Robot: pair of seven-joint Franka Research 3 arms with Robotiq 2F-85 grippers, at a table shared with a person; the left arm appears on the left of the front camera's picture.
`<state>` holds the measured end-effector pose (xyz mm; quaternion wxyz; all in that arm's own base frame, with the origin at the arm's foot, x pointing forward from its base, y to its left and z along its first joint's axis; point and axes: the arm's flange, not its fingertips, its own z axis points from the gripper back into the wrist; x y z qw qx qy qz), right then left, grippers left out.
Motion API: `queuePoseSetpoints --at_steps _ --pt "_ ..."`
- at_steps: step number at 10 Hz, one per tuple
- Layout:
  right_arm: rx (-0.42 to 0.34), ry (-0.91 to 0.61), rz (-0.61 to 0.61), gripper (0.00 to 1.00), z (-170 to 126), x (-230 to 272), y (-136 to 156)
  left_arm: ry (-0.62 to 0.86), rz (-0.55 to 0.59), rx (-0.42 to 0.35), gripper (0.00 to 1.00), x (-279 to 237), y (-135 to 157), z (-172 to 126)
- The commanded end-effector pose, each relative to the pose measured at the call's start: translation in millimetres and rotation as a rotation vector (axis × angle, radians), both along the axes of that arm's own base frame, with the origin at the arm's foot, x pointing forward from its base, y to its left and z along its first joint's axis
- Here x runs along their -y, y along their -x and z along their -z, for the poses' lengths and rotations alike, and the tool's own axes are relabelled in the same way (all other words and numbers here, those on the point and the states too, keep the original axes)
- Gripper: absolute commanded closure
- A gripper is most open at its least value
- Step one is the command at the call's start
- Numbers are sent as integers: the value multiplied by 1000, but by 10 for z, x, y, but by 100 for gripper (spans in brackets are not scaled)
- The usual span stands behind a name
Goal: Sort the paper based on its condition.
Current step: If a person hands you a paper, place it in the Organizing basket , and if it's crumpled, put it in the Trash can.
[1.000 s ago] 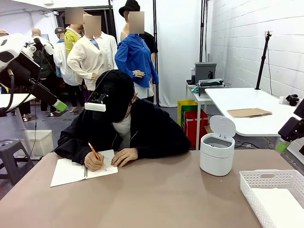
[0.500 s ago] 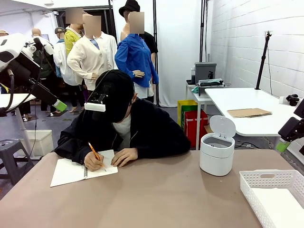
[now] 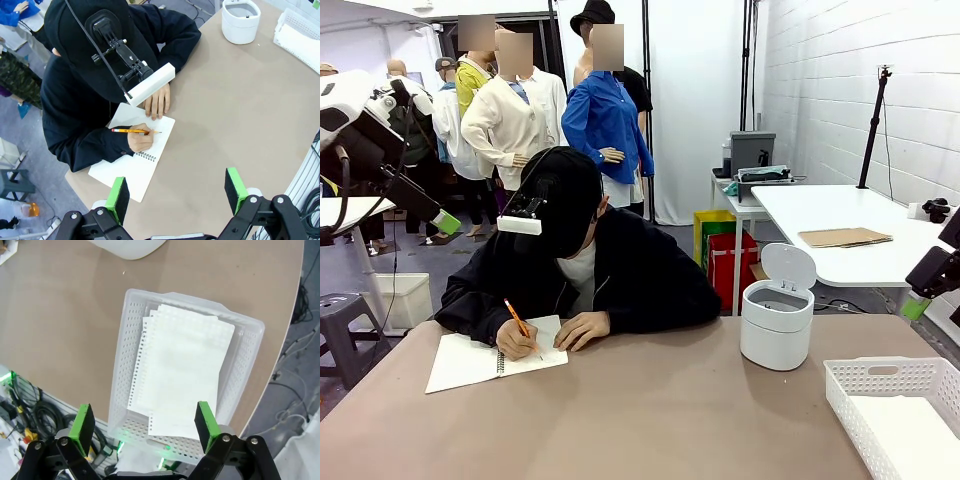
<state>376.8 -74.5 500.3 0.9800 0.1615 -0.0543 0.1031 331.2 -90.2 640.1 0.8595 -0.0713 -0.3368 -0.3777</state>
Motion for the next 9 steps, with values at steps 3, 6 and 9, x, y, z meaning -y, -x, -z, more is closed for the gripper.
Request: queuePoseSetpoints --at_steps 3,6,9 --pt "135 -246 -390 0 -562 -559 227 -9 -7 -3 0 -2 10 5" --pt "279 -367 -585 0 -1043 -1153 182 -9 -7 -3 0 -2 10 5" --pt "537 -453 -757 0 -1386 -1900 87 -9 -7 -3 0 -2 10 5"
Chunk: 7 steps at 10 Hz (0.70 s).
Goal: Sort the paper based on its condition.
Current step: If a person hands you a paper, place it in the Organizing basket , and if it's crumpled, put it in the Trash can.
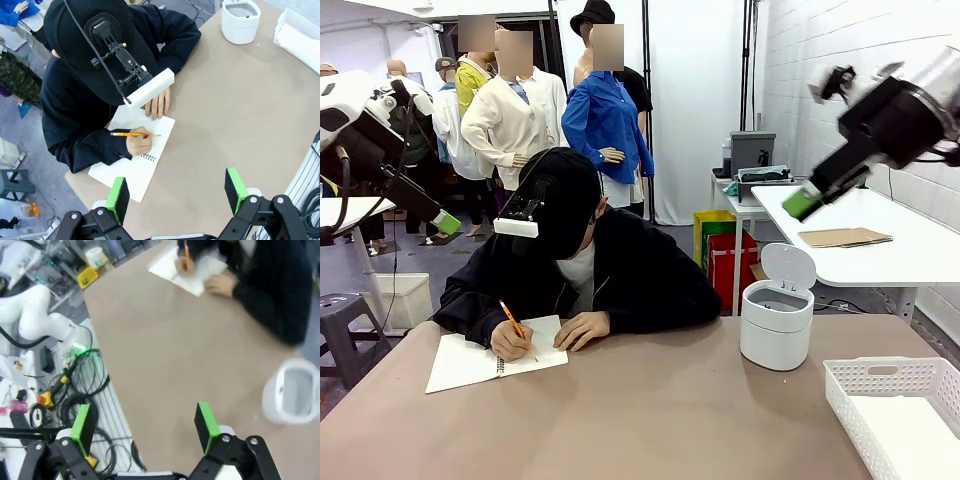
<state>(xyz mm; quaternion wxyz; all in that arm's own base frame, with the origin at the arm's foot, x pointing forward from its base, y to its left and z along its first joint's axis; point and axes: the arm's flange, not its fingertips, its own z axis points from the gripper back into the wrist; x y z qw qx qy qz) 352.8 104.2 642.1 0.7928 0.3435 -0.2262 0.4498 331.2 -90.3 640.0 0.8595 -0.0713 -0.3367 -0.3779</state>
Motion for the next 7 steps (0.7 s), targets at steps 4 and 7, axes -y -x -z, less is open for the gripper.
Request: queuePoseSetpoints --at_steps 4,7 --pt "346 -57 -20 0 -66 -646 -256 -9 -7 -3 0 -3 10 5" --pt "400 58 -38 0 24 -699 -366 -9 -7 -3 0 -3 10 5"
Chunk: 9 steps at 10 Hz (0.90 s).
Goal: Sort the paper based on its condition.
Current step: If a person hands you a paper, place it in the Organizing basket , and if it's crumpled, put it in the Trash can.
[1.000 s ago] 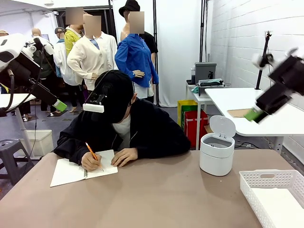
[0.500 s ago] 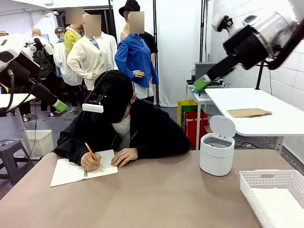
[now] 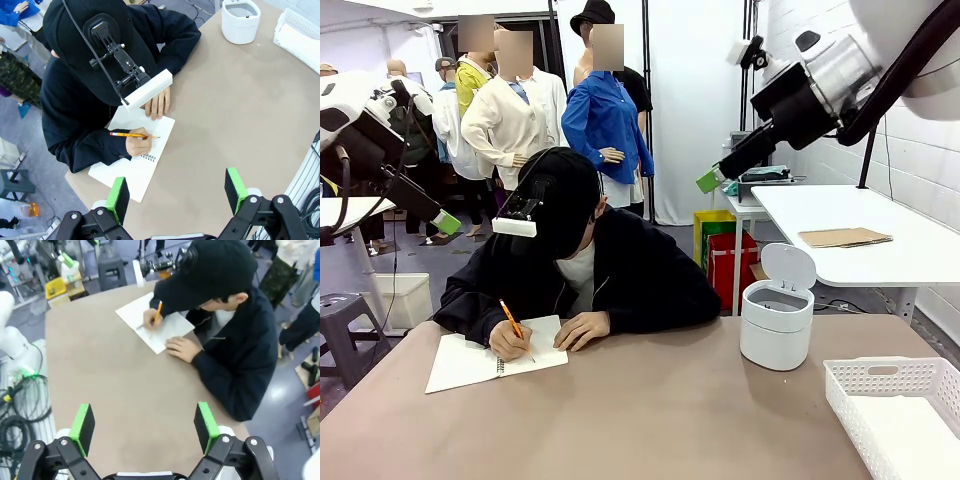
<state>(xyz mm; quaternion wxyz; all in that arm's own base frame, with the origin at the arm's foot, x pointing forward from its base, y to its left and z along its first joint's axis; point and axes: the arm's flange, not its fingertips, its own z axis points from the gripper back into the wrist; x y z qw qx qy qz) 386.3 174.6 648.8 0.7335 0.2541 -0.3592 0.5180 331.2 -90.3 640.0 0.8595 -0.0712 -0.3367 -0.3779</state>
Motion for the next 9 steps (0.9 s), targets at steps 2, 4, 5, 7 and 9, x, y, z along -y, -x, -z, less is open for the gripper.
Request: queuePoseSetpoints --at_steps 2,4,5,7,9 --pt "62 143 -8 0 140 26 -87 -9 -7 -3 0 -3 10 5" --pt "67 212 -15 0 192 40 -107 -9 -7 -3 0 -3 10 5" --pt "50 221 -18 0 215 47 -97 -9 -7 -3 0 -3 10 5" --pt "46 181 -23 0 152 40 -85 -9 -7 -3 0 -3 10 5" --pt "46 181 -23 0 152 40 -85 -9 -7 -3 0 -3 10 5"
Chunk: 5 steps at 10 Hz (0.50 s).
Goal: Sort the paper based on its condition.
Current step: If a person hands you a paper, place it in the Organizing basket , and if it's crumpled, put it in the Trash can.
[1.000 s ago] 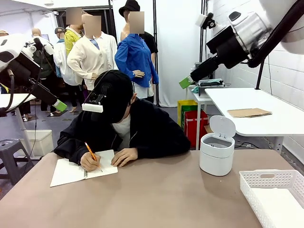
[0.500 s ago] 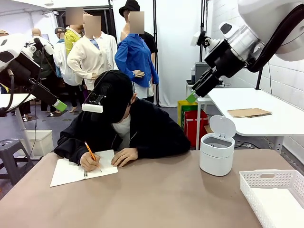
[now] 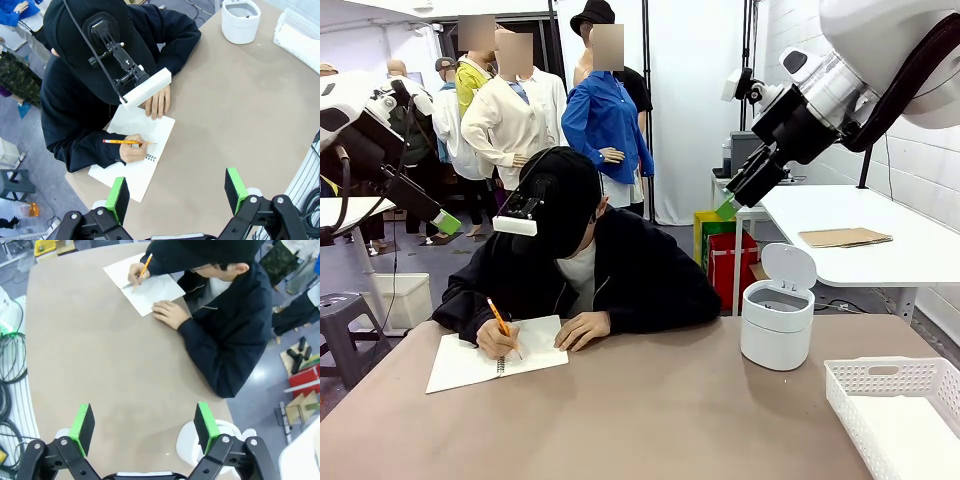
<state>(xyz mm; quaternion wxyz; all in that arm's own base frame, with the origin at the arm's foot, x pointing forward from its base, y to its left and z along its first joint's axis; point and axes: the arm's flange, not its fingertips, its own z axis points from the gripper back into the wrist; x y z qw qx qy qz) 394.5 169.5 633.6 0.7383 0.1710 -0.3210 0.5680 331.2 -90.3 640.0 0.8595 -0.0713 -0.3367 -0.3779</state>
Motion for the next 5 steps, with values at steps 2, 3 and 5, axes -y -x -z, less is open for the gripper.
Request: queuePoseSetpoints --at_steps 2,3,5 --pt "-6 -19 5 0 0 -10 -2 -9 -7 -3 0 -3 10 5" --pt "-6 -19 5 0 0 -10 -2 -9 -7 -3 0 -3 10 5" --pt "-6 -19 5 0 0 -10 -2 -9 -7 -3 0 -3 10 5"
